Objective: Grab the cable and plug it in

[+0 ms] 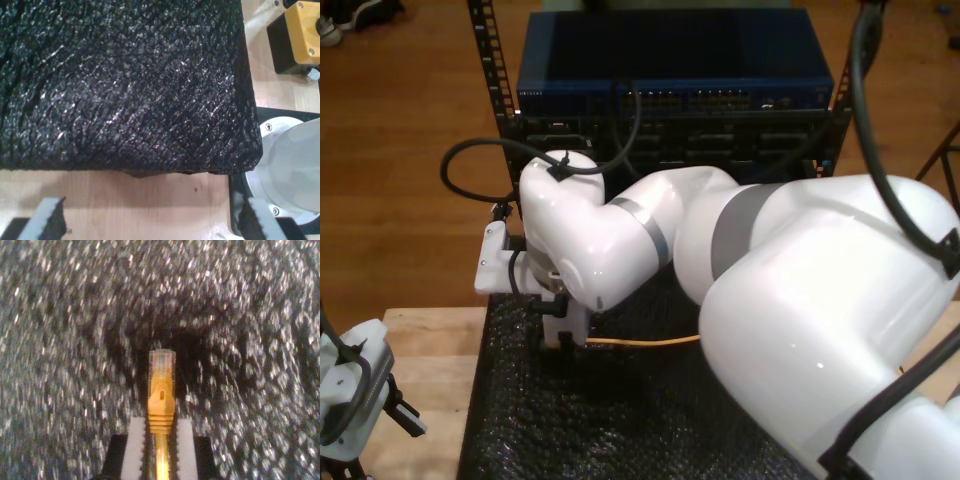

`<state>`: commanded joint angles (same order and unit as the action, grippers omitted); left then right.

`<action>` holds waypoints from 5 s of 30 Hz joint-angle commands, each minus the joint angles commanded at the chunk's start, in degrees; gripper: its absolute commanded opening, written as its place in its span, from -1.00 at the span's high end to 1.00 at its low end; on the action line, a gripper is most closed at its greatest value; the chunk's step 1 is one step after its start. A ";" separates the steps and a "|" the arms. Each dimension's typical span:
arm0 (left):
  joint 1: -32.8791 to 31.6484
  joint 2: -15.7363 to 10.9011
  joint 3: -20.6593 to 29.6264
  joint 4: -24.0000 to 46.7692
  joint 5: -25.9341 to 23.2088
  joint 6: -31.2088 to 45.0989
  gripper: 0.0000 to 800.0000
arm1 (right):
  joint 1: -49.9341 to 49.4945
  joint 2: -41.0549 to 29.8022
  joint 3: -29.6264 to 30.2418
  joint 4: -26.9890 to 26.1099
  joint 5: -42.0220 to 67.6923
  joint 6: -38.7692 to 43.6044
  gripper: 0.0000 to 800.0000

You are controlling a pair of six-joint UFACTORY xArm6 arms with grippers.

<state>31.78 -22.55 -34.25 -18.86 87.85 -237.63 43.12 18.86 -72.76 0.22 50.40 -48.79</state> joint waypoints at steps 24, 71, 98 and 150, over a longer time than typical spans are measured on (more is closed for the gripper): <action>-10.99 2.99 -4.75 -20.04 4.48 -5.10 -1.00 | -14.86 -12.92 3.52 15.91 13.27 -16.97 0.99; -26.02 14.59 -15.38 -44.66 4.40 -8.09 -0.92 | -25.32 -28.75 10.90 35.69 24.62 -25.76 0.98; -25.85 14.51 -15.38 -44.75 4.40 -10.11 0.13 | -25.32 -28.84 10.90 35.52 24.44 -25.67 0.98; -25.67 14.86 -15.21 -48.09 4.04 -10.46 0.35 | -26.81 -28.92 10.90 36.57 24.53 -25.67 0.98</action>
<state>6.11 -7.69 -49.46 -66.95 91.89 -248.09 16.31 -10.07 -61.86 36.79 74.92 -74.46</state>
